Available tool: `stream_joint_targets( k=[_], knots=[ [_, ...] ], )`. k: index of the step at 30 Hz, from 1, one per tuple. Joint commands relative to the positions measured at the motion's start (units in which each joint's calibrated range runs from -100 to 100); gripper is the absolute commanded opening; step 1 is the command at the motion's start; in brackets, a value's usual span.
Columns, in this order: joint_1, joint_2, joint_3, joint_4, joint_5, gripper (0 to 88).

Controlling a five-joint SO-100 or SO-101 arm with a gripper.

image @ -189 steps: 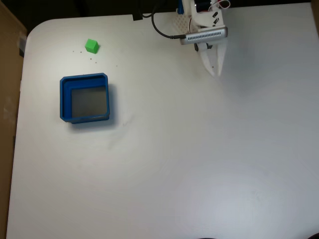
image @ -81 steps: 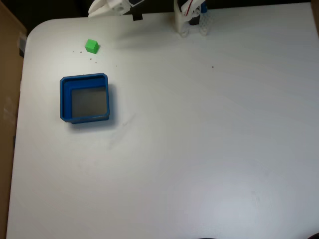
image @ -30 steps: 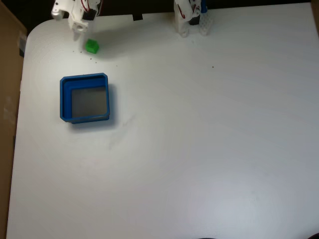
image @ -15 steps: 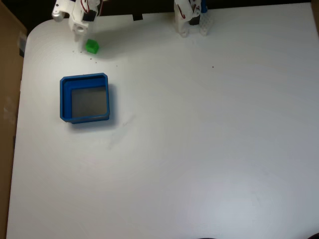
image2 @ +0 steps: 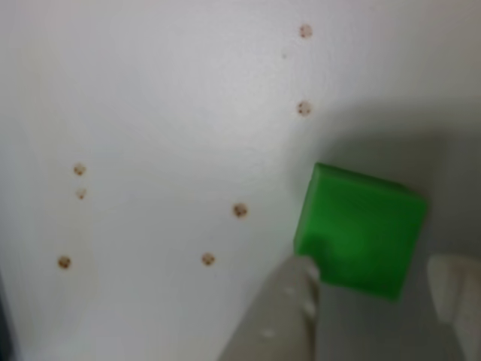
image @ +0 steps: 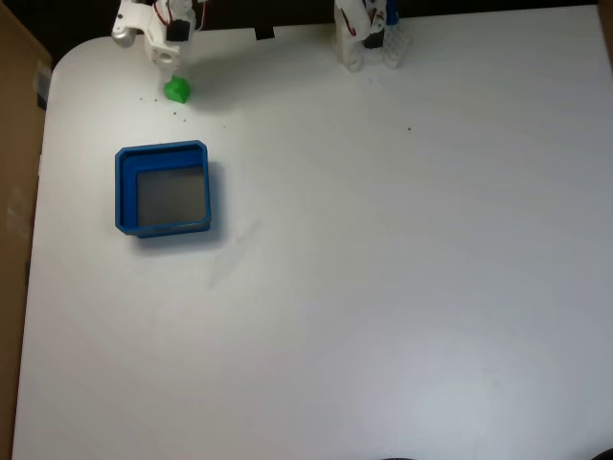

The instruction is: Pick up green cube and drop it in the blue box

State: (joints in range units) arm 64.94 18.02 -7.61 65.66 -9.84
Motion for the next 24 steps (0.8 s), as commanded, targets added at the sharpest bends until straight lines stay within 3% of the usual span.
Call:
stream_joint_targets(
  k=[1,12,18,24],
  knots=[
    [0.5,0.6,-2.9,0.5,-0.1,18.1],
    [0.3,1.7,-3.0,0.4,-0.2,21.1],
    [0.3,2.4,-3.1,0.3,-4.7,21.1],
    [0.2,2.7,-3.1,-2.5,-5.3,20.9]
  ],
)
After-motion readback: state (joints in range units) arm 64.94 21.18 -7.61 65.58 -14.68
